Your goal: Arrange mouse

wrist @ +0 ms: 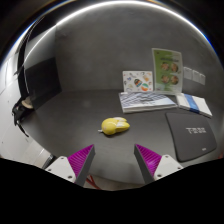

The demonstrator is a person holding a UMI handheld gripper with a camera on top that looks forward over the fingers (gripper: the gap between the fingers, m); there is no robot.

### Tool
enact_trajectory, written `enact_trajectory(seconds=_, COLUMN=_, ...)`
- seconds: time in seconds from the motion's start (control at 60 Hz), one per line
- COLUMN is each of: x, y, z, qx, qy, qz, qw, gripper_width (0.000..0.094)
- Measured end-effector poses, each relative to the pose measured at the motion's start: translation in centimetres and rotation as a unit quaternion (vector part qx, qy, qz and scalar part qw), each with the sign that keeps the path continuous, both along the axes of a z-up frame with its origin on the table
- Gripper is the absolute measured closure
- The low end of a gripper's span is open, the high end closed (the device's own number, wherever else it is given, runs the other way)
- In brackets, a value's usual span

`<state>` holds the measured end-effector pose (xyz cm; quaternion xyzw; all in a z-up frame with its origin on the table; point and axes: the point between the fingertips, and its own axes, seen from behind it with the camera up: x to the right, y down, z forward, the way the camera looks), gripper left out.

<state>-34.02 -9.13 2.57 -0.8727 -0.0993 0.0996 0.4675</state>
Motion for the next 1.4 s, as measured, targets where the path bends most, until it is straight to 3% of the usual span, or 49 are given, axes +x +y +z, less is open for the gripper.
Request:
enact_trajectory(seconds=0.117, x=-2.4, y=3.1, z=-2.2, qx=-0.021, qy=-0.003, qz=0.024, qw=0.999, gripper_width=0.0111)
enact_trajectory(seconds=0.283, x=-3.4, y=6.7, z=-3.7, qx=-0.037, qy=-0.021, qz=0.027, qw=0.999, gripper_width=0.0116)
enact_trajectory(seconds=0.683, x=-6.7, y=15.6, z=-4.5, qx=-0.069, qy=-0.059, qz=-0.043, qw=0.995, gripper_width=0.0123)
enact_trajectory(seconds=0.767, x=-7.8, y=15.7, z=-4.4, qx=-0.058, qy=-0.057, qz=-0.036, qw=0.996, gripper_width=0.0458)
enact_trajectory(seconds=0.95, x=-8.3, y=15.5, z=-4.0, qx=-0.064, qy=-0.047, qz=-0.035, qw=0.996, gripper_width=0.0557)
enact_trajectory(seconds=1.033, x=-7.7, y=15.6, z=-0.3, qx=-0.028, qy=-0.039, qz=-0.03, qw=0.998, gripper_width=0.0558)
enact_trajectory(seconds=1.167, x=-0.5, y=15.9, z=9.5, qx=0.065, qy=-0.046, qz=-0.056, qw=0.995, gripper_width=0.056)
enact_trajectory(seconds=1.267, x=10.8, y=15.4, z=15.1, qx=0.13, qy=-0.1, qz=-0.114, qw=0.98, gripper_width=0.056)
enact_trajectory(seconds=1.333, x=19.1, y=14.7, z=15.6, qx=0.134, qy=-0.116, qz=-0.152, qw=0.972, gripper_width=0.0562)
enact_trajectory(seconds=1.4, x=25.4, y=14.4, z=12.5, qx=0.112, qy=-0.12, qz=-0.182, qw=0.97, gripper_width=0.0563)
